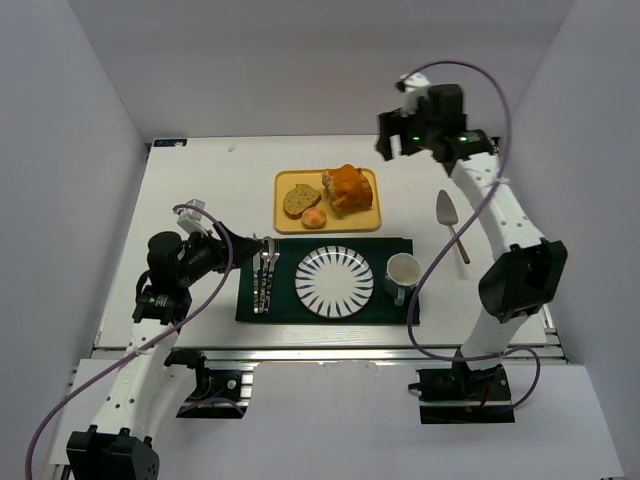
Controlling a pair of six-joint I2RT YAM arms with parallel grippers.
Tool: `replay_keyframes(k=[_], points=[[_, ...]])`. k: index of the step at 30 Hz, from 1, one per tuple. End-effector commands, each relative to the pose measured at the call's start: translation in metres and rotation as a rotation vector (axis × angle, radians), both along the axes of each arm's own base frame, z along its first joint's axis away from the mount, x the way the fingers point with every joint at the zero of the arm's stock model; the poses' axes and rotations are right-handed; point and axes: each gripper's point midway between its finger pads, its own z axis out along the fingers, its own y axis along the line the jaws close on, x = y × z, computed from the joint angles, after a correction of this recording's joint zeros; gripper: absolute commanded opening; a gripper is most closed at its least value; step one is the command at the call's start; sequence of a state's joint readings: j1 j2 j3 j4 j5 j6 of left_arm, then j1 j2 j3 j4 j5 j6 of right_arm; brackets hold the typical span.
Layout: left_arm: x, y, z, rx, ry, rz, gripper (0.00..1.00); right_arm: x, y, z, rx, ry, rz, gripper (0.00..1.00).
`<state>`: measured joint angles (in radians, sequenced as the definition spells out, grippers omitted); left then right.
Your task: Place the bread
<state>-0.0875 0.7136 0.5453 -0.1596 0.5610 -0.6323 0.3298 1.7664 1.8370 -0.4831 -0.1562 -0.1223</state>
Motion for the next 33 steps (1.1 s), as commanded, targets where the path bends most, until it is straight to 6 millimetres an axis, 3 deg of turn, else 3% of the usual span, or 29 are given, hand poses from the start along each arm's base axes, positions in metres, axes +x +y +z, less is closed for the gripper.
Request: replay_keyframes(k=[1,2,3,4,5,6,7,9,10,11,12,15,16,17,21,26,33], points=[[0.007,-0.003,0.024,-0.018,-0.086,-0.010,0.71,-0.006,-0.079,-0.004,0.057,0.072,-0.106,0.89],[0.007,-0.003,0.024,-0.019,-0.089,-0.012,0.71,-0.010,-0.095,0.004,0.060,0.047,-0.084,0.89],[0.008,-0.004,0.024,-0.021,-0.091,-0.013,0.71,-0.023,-0.096,-0.007,0.094,0.072,0.029,0.79],[0.009,-0.004,0.022,-0.021,-0.088,-0.015,0.71,-0.022,-0.139,-0.011,0.051,0.039,0.011,0.68],[0.010,-0.004,0.023,-0.020,-0.094,-0.015,0.71,-0.025,-0.153,-0.015,0.058,0.043,-0.006,0.53],[0.010,-0.004,0.023,-0.018,-0.093,-0.014,0.71,-0.029,-0.164,-0.031,0.063,0.081,-0.022,0.04],[0.011,-0.004,0.024,-0.017,-0.097,-0.011,0.71,-0.030,-0.188,-0.041,0.046,0.095,-0.062,0.00],[0.013,-0.003,0.024,-0.013,-0.101,-0.006,0.68,-0.037,-0.205,-0.060,0.022,0.131,-0.092,0.00],[0.013,-0.003,0.024,-0.011,-0.099,-0.004,0.67,-0.045,-0.216,-0.082,0.000,0.172,-0.106,0.00],[0.014,-0.002,0.024,-0.008,-0.101,-0.001,0.65,-0.049,-0.218,-0.092,-0.024,0.192,-0.103,0.16],[0.015,-0.001,0.023,-0.007,-0.102,0.007,0.63,-0.053,-0.221,-0.102,-0.046,0.219,-0.109,0.52],[0.016,-0.001,0.021,-0.014,-0.104,0.009,0.62,-0.069,-0.226,-0.133,-0.070,0.307,-0.140,0.68],[0.016,-0.002,0.016,-0.017,-0.091,0.007,0.63,-0.069,-0.229,-0.135,-0.085,0.290,-0.153,0.70],[0.016,-0.002,0.015,-0.021,-0.090,0.006,0.63,-0.077,-0.230,-0.152,-0.077,0.331,-0.183,0.71],[0.018,-0.003,0.012,-0.010,-0.075,-0.003,0.66,-0.089,-0.240,-0.184,-0.108,0.386,-0.273,0.72],[0.023,-0.004,0.006,0.001,-0.053,-0.010,0.67,-0.100,-0.246,-0.220,-0.115,0.445,-0.378,0.67],[0.025,-0.005,0.002,0.001,-0.033,-0.016,0.67,-0.106,-0.233,-0.244,-0.109,0.437,-0.428,0.63]])
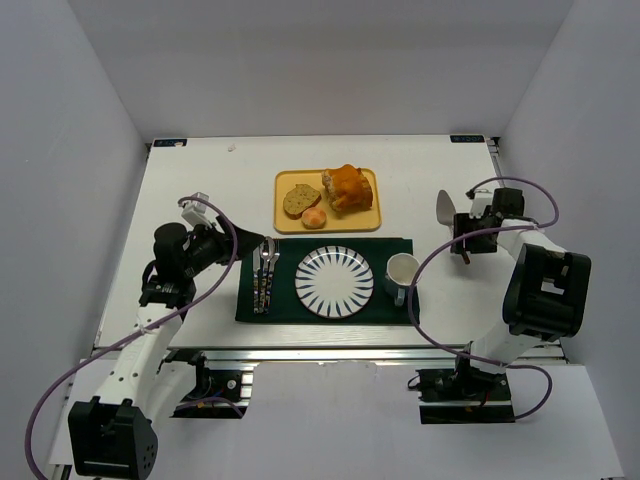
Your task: Place the bread
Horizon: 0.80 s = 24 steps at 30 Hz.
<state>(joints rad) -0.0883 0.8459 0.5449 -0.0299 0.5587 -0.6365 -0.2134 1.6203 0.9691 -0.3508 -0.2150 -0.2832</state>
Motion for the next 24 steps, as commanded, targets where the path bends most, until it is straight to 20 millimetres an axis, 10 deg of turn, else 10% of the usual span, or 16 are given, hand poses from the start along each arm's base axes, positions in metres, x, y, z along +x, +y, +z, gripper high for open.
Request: replay_keyframes(k=[1,24], points=[[0.001,-0.002,0.010,0.005,-0.035,-0.017,0.67,0.018,0.003,0.007,-0.039,-0.107,-0.047,0.63],[-0.014,0.001,0.005,0.008,-0.011,0.000,0.67,0.009,0.005,-0.011,-0.061,-0.163,-0.129,0.38]])
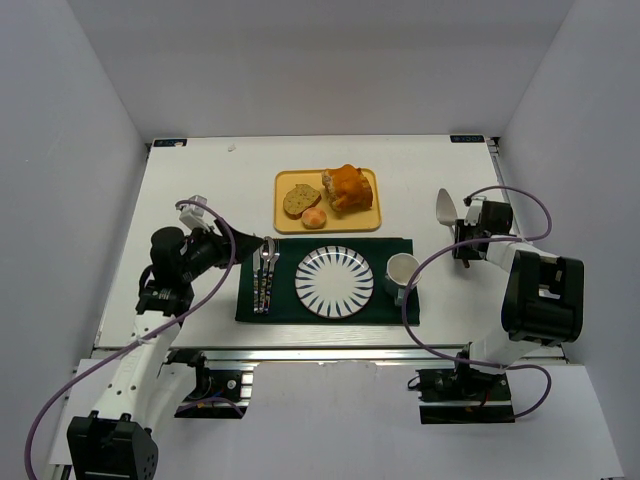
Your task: Place the bread
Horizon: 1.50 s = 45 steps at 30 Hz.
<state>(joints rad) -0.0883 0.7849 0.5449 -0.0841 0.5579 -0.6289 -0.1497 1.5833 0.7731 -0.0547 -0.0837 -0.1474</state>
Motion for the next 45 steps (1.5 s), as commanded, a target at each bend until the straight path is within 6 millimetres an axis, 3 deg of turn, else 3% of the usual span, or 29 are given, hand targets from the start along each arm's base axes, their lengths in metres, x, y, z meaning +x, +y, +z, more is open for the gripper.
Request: replay_keyframes(k=[1,8,10,12,13,16,18,19,20,22,24,29,30,31,34,35,36,37,38,39,41,45], points=[[-0.004,0.000,0.000,0.003,0.000,0.001,0.67,0.007,0.001,0.012,-0.007,-0.062,-0.007,0.35],[-0.006,0.001,0.002,0.003,-0.005,0.004,0.67,0.008,0.006,0.020,0.006,-0.077,0.023,0.06],[-0.008,0.002,0.002,0.005,-0.003,0.010,0.67,0.011,0.007,0.034,0.005,-0.111,0.040,0.00],[-0.009,0.003,0.004,0.006,-0.011,0.016,0.67,0.022,0.014,0.068,0.011,-0.197,0.095,0.00],[-0.011,0.003,0.004,0.006,-0.011,0.018,0.67,0.031,0.023,0.096,0.000,-0.272,0.171,0.00],[-0.013,0.003,0.003,0.004,-0.008,0.018,0.67,0.040,0.047,0.136,-0.046,-0.359,0.347,0.00],[-0.014,0.003,0.003,0.001,-0.010,0.016,0.67,0.040,0.077,0.169,-0.055,-0.408,0.506,0.00],[-0.015,0.003,0.003,-0.001,-0.011,0.016,0.67,0.039,0.086,0.178,-0.099,-0.433,0.593,0.00],[-0.015,0.003,0.003,-0.001,-0.009,0.015,0.67,0.034,0.113,0.187,-0.087,-0.460,0.716,0.00],[-0.015,0.003,0.004,0.000,-0.013,0.016,0.67,0.030,0.135,0.206,-0.162,-0.504,0.848,0.00],[-0.015,0.003,0.006,0.002,-0.016,0.019,0.67,0.022,0.170,0.220,-0.205,-0.542,0.999,0.00],[-0.017,0.005,0.007,0.010,-0.024,0.024,0.67,0.009,0.223,0.216,-0.328,-0.487,1.252,0.00],[-0.017,0.005,0.008,0.010,-0.025,0.027,0.67,0.011,0.230,0.208,-0.334,-0.455,1.278,0.00],[-0.018,0.005,0.007,0.011,-0.021,0.027,0.68,0.015,0.236,0.218,-0.350,-0.471,1.292,0.00],[-0.021,0.007,0.006,0.015,-0.023,0.037,0.68,0.011,0.252,0.201,-0.337,-0.369,1.365,0.00],[-0.022,0.007,0.007,0.015,-0.026,0.039,0.68,0.004,0.259,0.211,-0.305,-0.343,1.400,0.00],[-0.022,0.008,0.006,0.016,-0.026,0.043,0.68,0.004,0.263,0.198,-0.271,-0.274,1.414,0.00],[-0.023,0.008,0.005,0.017,-0.024,0.045,0.68,0.002,0.266,0.197,-0.254,-0.244,1.428,0.00],[-0.023,0.009,0.005,0.019,-0.021,0.046,0.68,0.006,0.270,0.210,-0.263,-0.251,1.440,0.00],[-0.024,0.009,0.006,0.019,-0.024,0.049,0.68,-0.003,0.266,0.191,-0.247,-0.136,1.464,0.00],[-0.025,0.011,0.005,0.025,-0.024,0.055,0.68,-0.004,0.257,0.193,-0.272,-0.030,1.498,0.00],[-0.025,0.011,0.003,0.026,-0.026,0.058,0.68,-0.010,0.242,0.194,-0.322,0.020,1.525,0.00]])
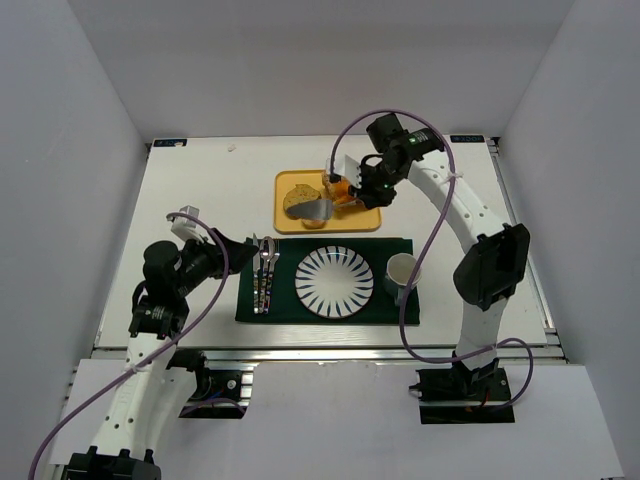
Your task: Place the bread
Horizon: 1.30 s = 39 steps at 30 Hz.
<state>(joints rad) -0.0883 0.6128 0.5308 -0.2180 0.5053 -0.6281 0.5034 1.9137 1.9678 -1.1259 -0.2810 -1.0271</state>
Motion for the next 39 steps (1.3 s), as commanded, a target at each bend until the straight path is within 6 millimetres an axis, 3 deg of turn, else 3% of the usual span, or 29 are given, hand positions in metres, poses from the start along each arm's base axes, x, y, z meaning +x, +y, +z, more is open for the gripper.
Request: replay_keyframes(k=[1,11,16,31,39], points=[[-0.001,0.001,-0.005,0.012,-0.002,0.007,0.68,-0.031,-0.029,0.011,-0.097,0.047,0.047,0.00],[-0.001,-0.001,-0.014,0.023,0.000,-0.015,0.68,-0.024,-0.073,-0.023,-0.242,0.124,-0.132,0.00],[-0.001,-0.001,-0.017,0.028,0.000,-0.017,0.68,-0.021,-0.081,-0.034,-0.263,0.142,-0.198,0.00],[0.000,-0.001,-0.016,0.029,-0.003,-0.017,0.68,-0.003,-0.072,-0.066,-0.244,0.176,-0.347,0.00],[-0.002,-0.001,-0.015,0.028,0.001,-0.017,0.68,-0.008,-0.066,-0.051,-0.162,0.185,-0.298,0.00]])
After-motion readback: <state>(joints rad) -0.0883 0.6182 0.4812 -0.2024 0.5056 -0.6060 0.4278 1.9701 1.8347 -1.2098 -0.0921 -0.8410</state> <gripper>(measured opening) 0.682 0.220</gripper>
